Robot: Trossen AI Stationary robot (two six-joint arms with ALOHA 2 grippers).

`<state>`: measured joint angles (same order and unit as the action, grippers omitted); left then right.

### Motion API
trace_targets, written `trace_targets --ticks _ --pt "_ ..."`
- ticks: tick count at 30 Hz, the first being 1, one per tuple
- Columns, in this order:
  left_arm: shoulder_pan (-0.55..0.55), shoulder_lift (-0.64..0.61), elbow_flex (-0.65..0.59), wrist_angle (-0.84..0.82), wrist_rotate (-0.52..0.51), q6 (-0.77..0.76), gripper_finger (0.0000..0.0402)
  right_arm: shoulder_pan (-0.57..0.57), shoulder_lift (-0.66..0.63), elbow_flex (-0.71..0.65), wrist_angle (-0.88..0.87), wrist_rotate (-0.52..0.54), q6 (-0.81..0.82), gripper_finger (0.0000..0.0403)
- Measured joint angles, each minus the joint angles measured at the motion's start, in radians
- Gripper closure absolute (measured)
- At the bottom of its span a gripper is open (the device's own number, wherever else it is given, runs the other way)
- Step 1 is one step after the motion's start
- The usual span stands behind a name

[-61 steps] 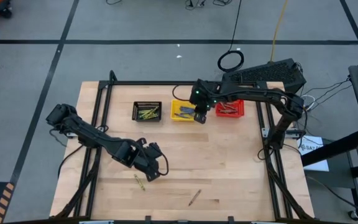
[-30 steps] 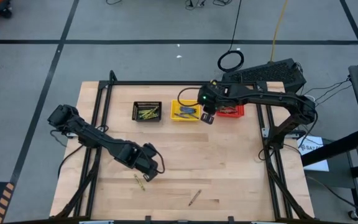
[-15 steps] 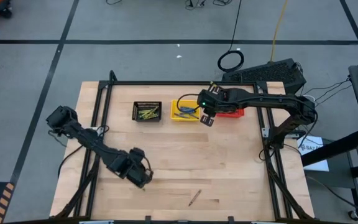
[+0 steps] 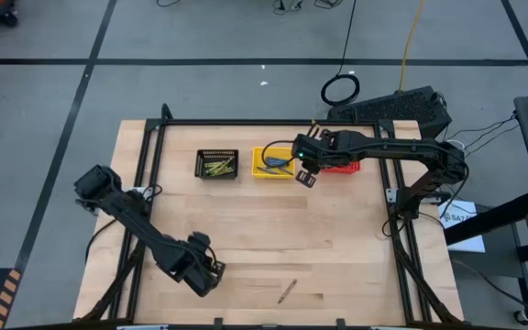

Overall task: Sort crayons
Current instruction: Put the green crayon into the black bin

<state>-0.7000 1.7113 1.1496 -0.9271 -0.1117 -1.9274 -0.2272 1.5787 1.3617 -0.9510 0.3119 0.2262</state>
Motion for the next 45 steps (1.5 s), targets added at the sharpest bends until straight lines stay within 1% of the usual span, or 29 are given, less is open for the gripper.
trace_targets --ticks 2,4,7,12,14,18,21,23,27,31,38,45 --pt "-0.001 0.018 0.000 0.009 0.000 0.030 0.0315 0.000 0.000 0.000 -0.003 -0.001 -0.001 0.0314" --pt "-0.001 0.027 0.000 0.003 0.007 0.125 0.0315 0.000 0.000 0.000 -0.004 -0.001 -0.003 0.0314" --pt "-0.001 0.028 0.000 0.001 0.012 0.358 0.0315 0.000 0.000 0.000 -0.004 -0.002 -0.014 0.0314" --pt "-0.006 0.023 0.000 0.005 0.074 0.804 0.0315 0.000 0.000 0.000 -0.004 -0.002 -0.038 0.0314" --pt "-0.010 0.023 0.000 0.001 0.084 0.949 0.0315 0.000 0.000 0.000 -0.004 -0.002 -0.036 0.0314" --pt "-0.005 0.023 0.001 -0.006 0.079 1.162 0.0315 0.000 0.000 0.000 0.004 -0.002 -0.029 0.0314" --pt "0.007 0.023 0.001 -0.011 0.055 1.286 0.0315 0.000 0.000 0.000 0.011 -0.002 -0.022 0.0314" --pt "0.019 0.023 0.001 -0.010 0.046 1.358 0.0315 0.000 0.000 0.000 0.015 -0.002 0.012 0.0314" --pt "0.039 0.023 0.001 -0.010 0.043 1.474 0.0315 0.000 0.000 0.000 0.015 -0.002 0.061 0.0314" --pt "0.039 0.022 0.001 0.003 0.042 1.547 0.0315 0.000 0.000 0.000 0.009 -0.003 0.073 0.0314" --pt "0.037 0.024 0.002 0.006 0.051 1.575 0.0315 0.000 0.000 0.000 -0.013 -0.003 0.088 0.0313" --pt "0.037 0.066 0.002 0.005 0.053 1.575 0.0315 0.000 0.000 0.000 -0.021 -0.003 0.110 0.0313"
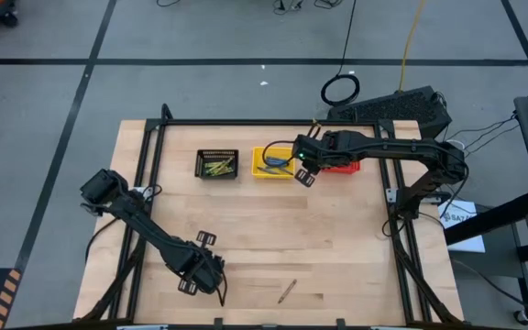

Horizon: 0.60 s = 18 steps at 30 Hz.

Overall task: Sort crayons
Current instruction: Put the green crayon into the black bin

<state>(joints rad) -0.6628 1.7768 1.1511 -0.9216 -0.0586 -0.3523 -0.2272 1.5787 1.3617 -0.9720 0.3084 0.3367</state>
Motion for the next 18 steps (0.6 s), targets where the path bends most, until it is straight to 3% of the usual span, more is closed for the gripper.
trace_targets --ticks 18 --pt "0.000 0.083 0.000 0.050 0.069 0.055 0.0315 0.000 0.000 0.000 -0.006 0.000 0.000 0.0314"
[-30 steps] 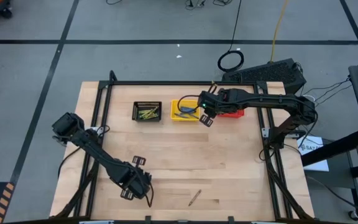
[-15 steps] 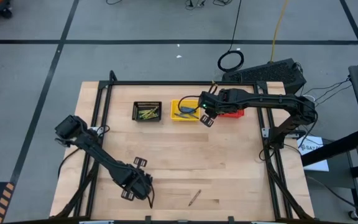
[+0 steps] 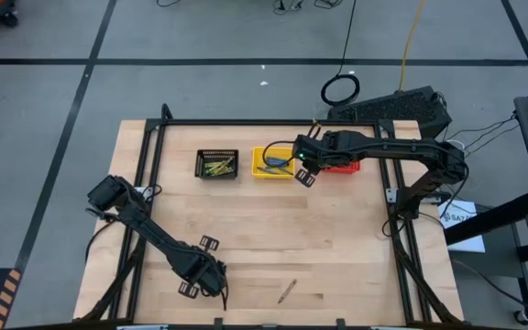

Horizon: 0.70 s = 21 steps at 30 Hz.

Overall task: Sort crayons
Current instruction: Put the green crayon into the black bin

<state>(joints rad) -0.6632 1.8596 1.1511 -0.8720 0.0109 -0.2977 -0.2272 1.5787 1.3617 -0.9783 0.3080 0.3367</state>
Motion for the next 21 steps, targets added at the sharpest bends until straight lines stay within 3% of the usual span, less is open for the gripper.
trace_targets --ticks 7,10,16,21 --pt "0.002 0.029 0.005 -0.001 -0.005 -0.003 0.0316 0.000 0.000 0.000 0.000 -0.003 0.000 0.0314" --pt "0.002 0.029 0.005 -0.001 -0.009 -0.004 0.0328 0.000 0.000 0.000 0.000 -0.066 0.000 0.0314" --pt "0.004 0.031 0.003 -0.002 -0.009 -0.010 0.0391 0.000 0.000 0.000 0.000 -0.195 0.001 0.0314" --pt "0.004 0.032 0.002 -0.001 -0.011 -0.030 0.0391 0.001 0.000 0.000 0.000 -0.228 0.021 0.0314"
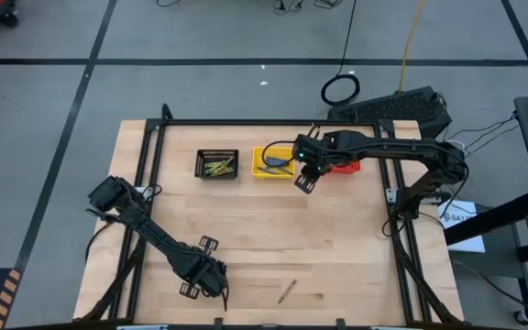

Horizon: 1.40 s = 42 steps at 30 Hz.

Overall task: Sort crayons
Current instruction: Put the green crayon into the black bin

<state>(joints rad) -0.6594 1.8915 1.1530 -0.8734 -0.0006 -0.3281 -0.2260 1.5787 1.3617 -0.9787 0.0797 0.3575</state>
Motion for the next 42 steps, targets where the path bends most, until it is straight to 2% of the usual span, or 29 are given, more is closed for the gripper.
trace_targets --ticks 5,8,14,23,31,42 --pt "0.003 -0.032 -0.005 0.004 -0.015 -0.032 0.0398 0.008 0.000 0.000 0.001 -0.137 0.001 0.0314" --pt "0.008 -0.080 -0.008 -0.002 -0.077 -0.055 0.0398 0.027 0.000 0.000 0.008 -0.185 0.002 0.0314" --pt "0.028 -0.178 -0.005 -0.017 -0.140 -0.082 0.0399 0.083 0.000 0.000 0.008 -0.186 0.012 0.0314" --pt "0.122 -0.295 -0.004 -0.165 -0.244 -0.084 0.0400 0.190 0.000 0.000 -0.014 -0.187 0.024 0.0314" --pt "0.225 -0.353 -0.004 -0.222 -0.247 -0.025 0.0400 0.277 0.000 0.000 -0.043 -0.189 0.039 0.0314" --pt "0.394 -0.361 -0.003 -0.243 -0.268 0.107 0.0400 0.378 0.000 0.000 -0.049 -0.187 0.086 0.0314"
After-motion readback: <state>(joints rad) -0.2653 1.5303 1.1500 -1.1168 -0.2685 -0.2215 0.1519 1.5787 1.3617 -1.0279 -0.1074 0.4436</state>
